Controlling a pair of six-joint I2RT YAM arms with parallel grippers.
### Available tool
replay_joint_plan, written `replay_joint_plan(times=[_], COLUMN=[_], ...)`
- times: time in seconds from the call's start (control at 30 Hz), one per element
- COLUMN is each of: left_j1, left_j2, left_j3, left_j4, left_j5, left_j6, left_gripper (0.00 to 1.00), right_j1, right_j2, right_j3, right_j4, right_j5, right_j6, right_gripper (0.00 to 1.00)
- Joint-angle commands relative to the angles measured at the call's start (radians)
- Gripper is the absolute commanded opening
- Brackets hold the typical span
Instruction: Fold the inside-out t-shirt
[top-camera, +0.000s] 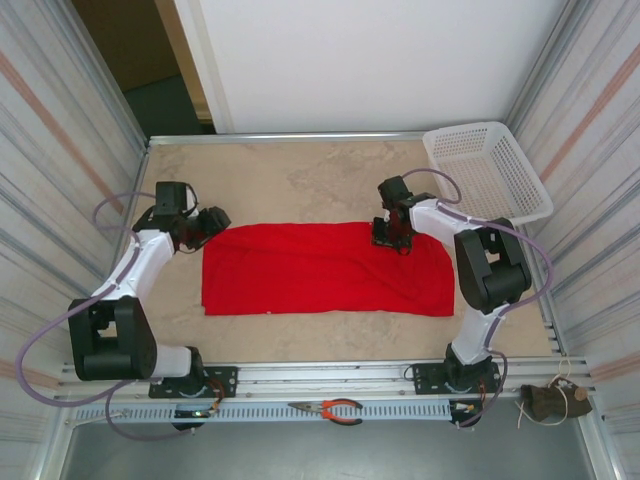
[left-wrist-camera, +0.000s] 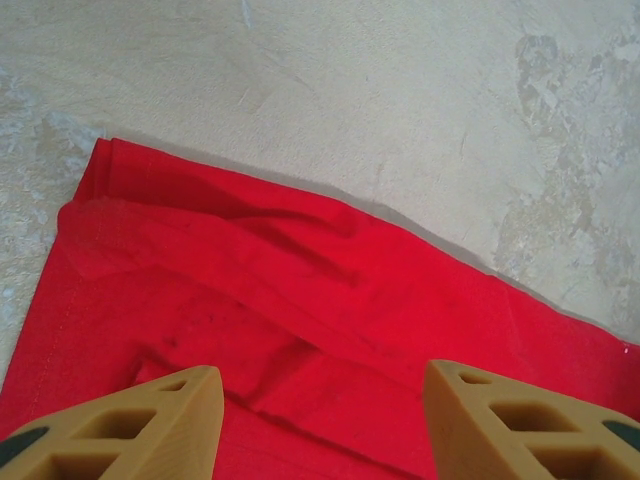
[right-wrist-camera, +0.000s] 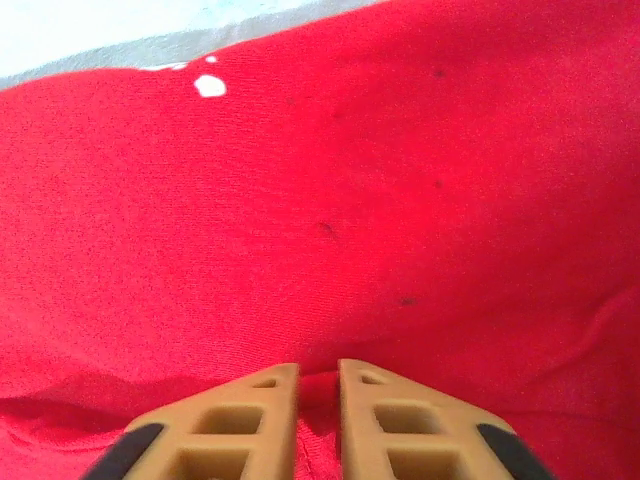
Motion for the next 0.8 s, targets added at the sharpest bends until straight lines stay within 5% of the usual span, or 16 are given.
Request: replay_joint_plan(times=[0.0, 0.4, 0.7, 0.77], left_j1=[-0.004, -0.005, -0.004, -0.004], left_j2=[-0.024, -0.026, -0.018, -0.018], left_j3=[-0.011, -0.017, -0.029, -0.028], left_j4=[0.003, 0.023, 0.043, 0.045], left_j5=[0.011, 0.020, 0.028, 0.026], left_j6=[-0.013, -0.017, -0.025, -0.024], left_gripper=[0.56, 0.56, 0.56, 0.56], right_j1=[0.003, 0.100, 0.363, 0.449], right_j2=[-0.040, -0.285, -0.414, -0.452], right_j3=[-0.027, -0.116, -0.227, -0.249], right_j4=[-0.003, -0.058, -0.084, -0.103], right_j5=[-0.034, -0.022, 0.054, 0.062], right_j6=[-0.005, 0.036, 0.214, 0.265], right_gripper=[0.00, 0.00, 0.00, 0.14])
